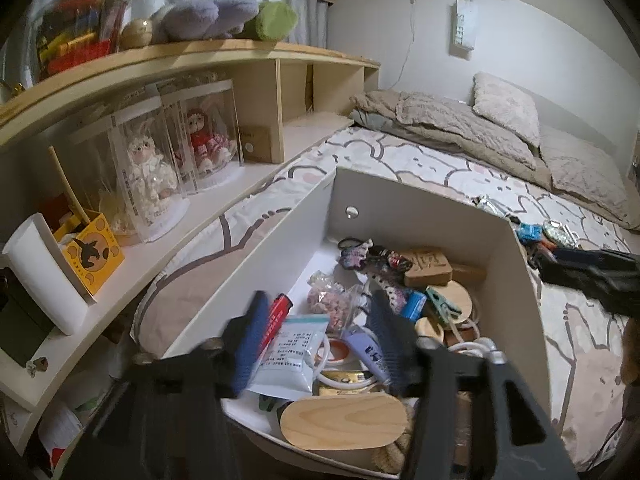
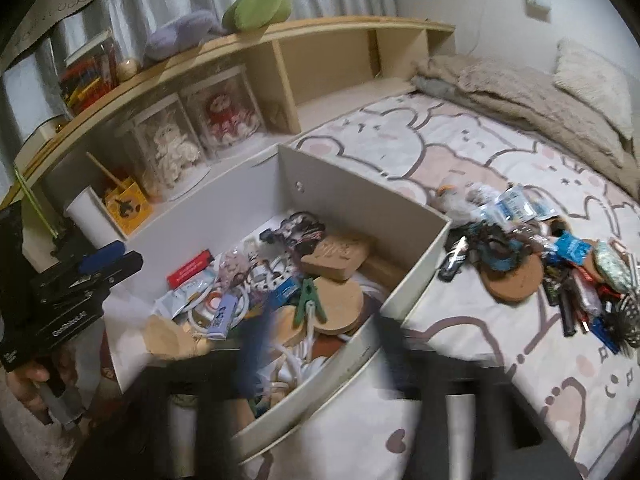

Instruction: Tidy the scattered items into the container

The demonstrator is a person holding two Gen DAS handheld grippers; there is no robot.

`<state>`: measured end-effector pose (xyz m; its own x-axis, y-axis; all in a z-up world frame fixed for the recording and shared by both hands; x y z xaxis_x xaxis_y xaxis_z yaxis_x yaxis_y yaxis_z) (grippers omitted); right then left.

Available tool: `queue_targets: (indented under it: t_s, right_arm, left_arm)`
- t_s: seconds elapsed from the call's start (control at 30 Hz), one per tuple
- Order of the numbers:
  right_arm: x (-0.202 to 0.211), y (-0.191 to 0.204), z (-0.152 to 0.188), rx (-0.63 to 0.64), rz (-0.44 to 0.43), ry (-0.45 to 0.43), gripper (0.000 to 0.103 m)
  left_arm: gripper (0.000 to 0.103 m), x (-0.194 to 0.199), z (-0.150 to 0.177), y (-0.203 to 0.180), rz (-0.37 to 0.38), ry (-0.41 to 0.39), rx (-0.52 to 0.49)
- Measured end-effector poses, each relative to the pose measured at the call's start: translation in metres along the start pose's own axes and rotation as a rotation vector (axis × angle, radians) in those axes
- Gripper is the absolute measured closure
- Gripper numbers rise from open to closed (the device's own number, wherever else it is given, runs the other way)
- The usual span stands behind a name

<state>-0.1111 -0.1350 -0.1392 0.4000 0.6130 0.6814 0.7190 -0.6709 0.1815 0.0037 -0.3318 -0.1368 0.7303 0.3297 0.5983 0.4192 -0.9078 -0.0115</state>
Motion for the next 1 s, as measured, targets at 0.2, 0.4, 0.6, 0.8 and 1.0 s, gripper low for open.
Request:
queue_targets:
  t_s: [0.2,0.4,0.6,0.8,1.0]
  right_arm:
    - [0.023,-0.009,-0.009,-0.015,0.044,-0.102,0.0]
    - [0.042,-0.016,-0.014,-0.021,0.071,-0.159,0.0]
    - [0.057,-0.019,-0.01,-0.011,0.101,-0.191,0.0]
    - [0.076,-0.022,-0.006,-0.011,0.116,-0.22,0.0]
    - [0.093,-0.027,0.0,-0.009,0.149,-0.241,0.0]
  left_arm:
    - [0.013,0.018,-0.012,-0.01,0.009,-0.046,-0.007]
    - [0.0,0.041,-0.024,-0.023,0.062,-0.098,0.004]
    - [0.0,0.057,-0.032,-0.031,0.06,-0.129,-0.02]
    - [0.0,0.068,-0.034,-0.038,0.074,-0.148,-0.031]
    - [0.0,0.078,-0.034,-0.049,0.077,-0.166,-0.067]
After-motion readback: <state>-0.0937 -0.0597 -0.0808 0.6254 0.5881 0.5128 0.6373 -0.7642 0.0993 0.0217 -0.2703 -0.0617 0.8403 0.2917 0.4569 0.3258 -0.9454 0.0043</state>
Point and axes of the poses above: each gripper's, at about its wrist camera, not at the fingertips, and x roughly against the way its jaws point, y to its left, z to its underside, the point moved 9 cm from there along -x, roughly the way its jaws point
